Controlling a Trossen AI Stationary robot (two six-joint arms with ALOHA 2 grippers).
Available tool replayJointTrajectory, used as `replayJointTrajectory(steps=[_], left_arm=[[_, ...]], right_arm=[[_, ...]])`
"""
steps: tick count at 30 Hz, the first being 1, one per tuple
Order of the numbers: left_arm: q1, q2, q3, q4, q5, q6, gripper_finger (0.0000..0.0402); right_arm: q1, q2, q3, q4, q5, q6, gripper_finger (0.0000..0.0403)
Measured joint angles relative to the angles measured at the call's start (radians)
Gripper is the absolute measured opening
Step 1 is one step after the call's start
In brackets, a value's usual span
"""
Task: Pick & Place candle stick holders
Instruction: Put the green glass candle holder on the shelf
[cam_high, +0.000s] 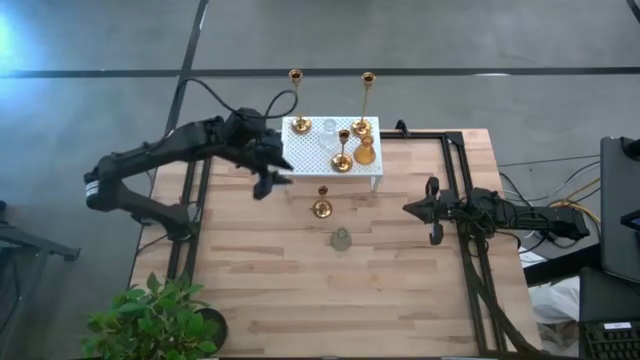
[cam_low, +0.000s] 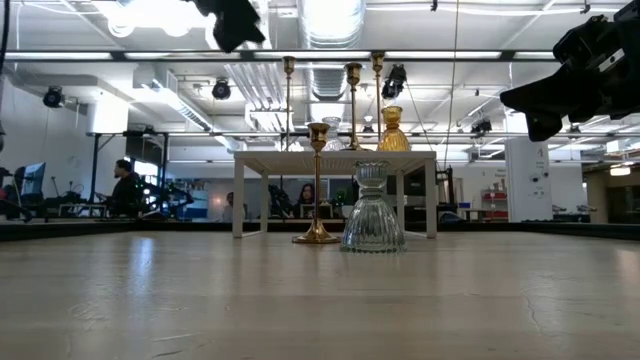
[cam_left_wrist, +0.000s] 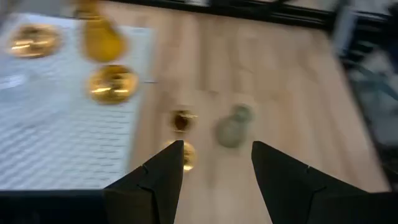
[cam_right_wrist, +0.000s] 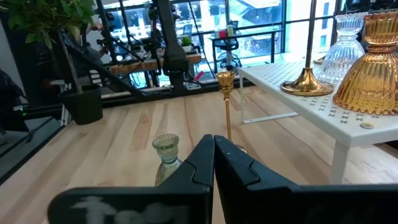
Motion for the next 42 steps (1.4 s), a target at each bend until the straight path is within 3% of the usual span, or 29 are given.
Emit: replayJointTrajectory(steps=[5,10,14,19,23,30,37,42], left_arm=[[-0.117,-0.037,-0.052,-0.017,0.043,0.062,0.0193],[-0.244,-0.046,-0.203,0.064,0.045,0.099,0.0193],[-0.306,-0.043,-0.355,0.252,0.043,0.049,0.0193],[-0.341,-0.02,-0.544,0.61,0.042,-0.013,0.0193],[-0.347,0.026,-0.641,0.837,0.04,-0.083,0.0193],[-0.346,0.183,-0.662,0.952,0.007,-0.106,0.0228],[-0.346,0.321,-0.587,0.977,0.003,-0.097,0.0296],[-0.346,0.372,-0.552,0.99,-0.06,-0.02,0.0311]], right_arm=[[0.0,0.0,0.0,0.0,0.0,0.0,0.0008],[0.0,0.0,0.0,0.0,0.0,0.0,0.0008],[0.0,0.0,0.0,0.0,0.0,0.0,0.0008],[0.0,0.0,0.0,0.0,0.0,0.0,0.0008],[0.0,0.0,0.0,0.0,0.0,0.0,0.0008],[0.0,0.0,0.0,0.0,0.0,0.0,0.0008],[0.0,0.0,0.0,0.0,-0.001,0.0,0.0008],[0.0,0.0,0.0,0.0,0.0,0.0,0.0008]])
